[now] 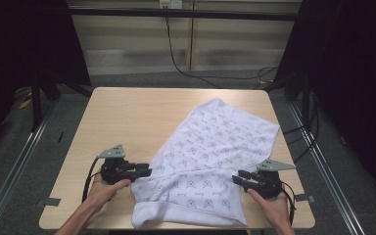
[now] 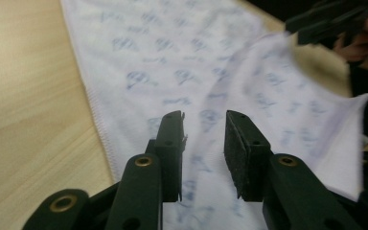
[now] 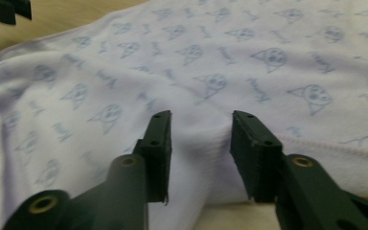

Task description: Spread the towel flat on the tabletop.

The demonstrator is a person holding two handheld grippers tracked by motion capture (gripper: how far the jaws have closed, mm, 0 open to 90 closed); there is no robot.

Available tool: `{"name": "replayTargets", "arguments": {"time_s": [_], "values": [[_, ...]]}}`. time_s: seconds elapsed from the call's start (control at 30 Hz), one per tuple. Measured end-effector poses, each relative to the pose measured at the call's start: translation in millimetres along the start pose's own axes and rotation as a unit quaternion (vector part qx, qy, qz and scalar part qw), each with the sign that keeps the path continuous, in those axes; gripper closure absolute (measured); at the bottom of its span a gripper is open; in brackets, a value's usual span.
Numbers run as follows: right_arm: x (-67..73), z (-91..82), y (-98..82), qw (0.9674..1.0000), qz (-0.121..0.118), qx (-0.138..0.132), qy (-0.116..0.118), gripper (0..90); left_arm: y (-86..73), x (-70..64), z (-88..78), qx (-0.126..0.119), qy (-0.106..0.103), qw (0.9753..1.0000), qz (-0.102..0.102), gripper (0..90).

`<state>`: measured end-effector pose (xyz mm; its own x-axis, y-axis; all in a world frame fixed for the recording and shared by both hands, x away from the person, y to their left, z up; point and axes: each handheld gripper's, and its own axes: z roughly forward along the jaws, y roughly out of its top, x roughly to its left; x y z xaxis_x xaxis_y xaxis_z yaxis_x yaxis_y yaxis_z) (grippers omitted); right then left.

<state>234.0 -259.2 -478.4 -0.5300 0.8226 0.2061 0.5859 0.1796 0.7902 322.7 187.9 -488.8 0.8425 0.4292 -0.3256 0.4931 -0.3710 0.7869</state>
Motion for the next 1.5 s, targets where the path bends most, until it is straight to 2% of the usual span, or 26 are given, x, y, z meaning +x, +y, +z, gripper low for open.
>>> {"name": "replayTargets", "arguments": {"time_s": [0.07,0.1,0.17,0.2,0.27,0.33,0.37,0.47,0.6,0.67,0.8,0.87,0.93,0.97,1.07,1.17,1.27,1.3,1.33,1.37,1.4,1.43,1.5], "values": [[-6.0,7.0,1.9,0.9998,0.017,0.001,0.008,56.4,-2.4,1.7,15.7,0.039,0.022,0.9989,0.016,67.3],[-8.1,10.4,2.4,0.9997,0.024,0.007,0.008,56.9,-5.0,3.0,20.8,0.054,0.029,0.9979,0.017,67.4],[-9.4,14.5,1.0,0.9991,0.032,0.015,0.023,72.5,-9.4,1.6,21.2,0.049,0.035,0.998,0.018,68.4],[-6.8,13.9,0.1,0.9993,0.025,0.017,0.022,79.7,-10.1,-0.7,18.9,0.055,0.038,0.9974,0.024,68.4],[0.4,7.6,-1.8,0.9994,0.02,0.012,0.026,85.5,-14.1,-5.9,12.4,0.063,0.046,0.9964,0.032,68.4],[7.9,-3.7,-4.1,0.9996,0.011,0.003,0.026,86.3,-21.7,-12.1,3.4,0.065,0.047,0.9962,0.034,68.5],[12.0,-11.1,-6.2,0.9995,0.014,-0.004,0.03,86.4,-26.2,-14.9,-1.8,0.065,0.046,0.9963,0.034,68.7],[23.7,-31.9,-17.2,0.9994,0.008,-0.017,0.029,86.6,-39.0,-23.8,-16.7,0.065,0.044,0.9966,0.026,68.8],[36.6,-56.4,-34.7,0.9996,0.014,-0.015,0.019,86.6,-54.6,-37.2,-35.1,0.071,0.041,0.9963,0.025,68.7],[41.1,-65.3,-42.1,0.9997,0.016,-0.007,0.016,86.4,-62.9,-41.2,-44.0,0.067,0.033,0.9971,0.012,68.7],[47.3,-70.3,-53.9,0.9995,0.017,0.017,0.02,81.2,-69.4,-46.3,-54.0,0.07,0.025,0.9972,0.003,66.5],[50.2,-69.2,-54.1,0.9996,0.006,0.022,0.016,74.1,-65.2,-43.9,-53.6,0.063,0.024,0.9977,0.004,62.8],[49.7,-66.5,-49.0,0.9998,0.004,0.007,0.018,64.7,-55.8,-38.6,-50.4,0.044,0.028,0.9986,0.003,62.3],[49.8,-64.2,-44.5,0.9999,0.001,0.003,0.017,61.9,-49.5,-35.7,-47.4,0.043,0.03,0.9986,0.006,61.9],[51.5,-48.9,-28.6,0.9991,-0.014,-0.006,0.041,58.9,-31.9,-24.5,-30.4,0.035,0.034,0.9988,0.005,61.9],[58.0,-22.3,-15.4,0.9966,-0.036,0.017,0.072,55.6,-16.9,-13.6,-8.6,0.041,0.035,0.9985,0.013,61.9],[63.6,3.9,-7.9,0.9929,-0.05,0.039,0.1,54.9,-8.0,-4.7,6.8,0.037,0.044,0.9983,0.009,61.9],[66.4,11.5,-6.9,0.9918,-0.055,0.05,0.104,55.8,-7.5,-3.5,10.6,0.038,0.055,0.9977,0.013,61.9],[68.2,18.4,-6.8,0.9907,-0.059,0.06,0.107,61.5,-8.5,-1.7,13.1,0.042,0.059,0.9973,0.01,61.9],[69.6,22.9,-7.5,0.9911,-0.058,0.062,0.103,73.3,-10.8,-0.5,15.3,0.054,0.062,0.9965,0.011,61.9],[69.5,24.1,-8.6,0.9914,-0.059,0.061,0.101,82.2,-13.2,-1.1,13.6,0.048,0.068,0.9964,0.019,62.8],[68.8,21.8,-9.8,0.992,-0.056,0.056,0.099,88.0,-14.5,-1.3,10.3,0.05,0.073,0.9959,0.018,62.8],[63.9,9.2,-12.0,0.9949,-0.05,0.037,0.079,88.6,-19.6,-0.7,1.9,0.048,0.079,0.9956,0.012,62.9]]}}
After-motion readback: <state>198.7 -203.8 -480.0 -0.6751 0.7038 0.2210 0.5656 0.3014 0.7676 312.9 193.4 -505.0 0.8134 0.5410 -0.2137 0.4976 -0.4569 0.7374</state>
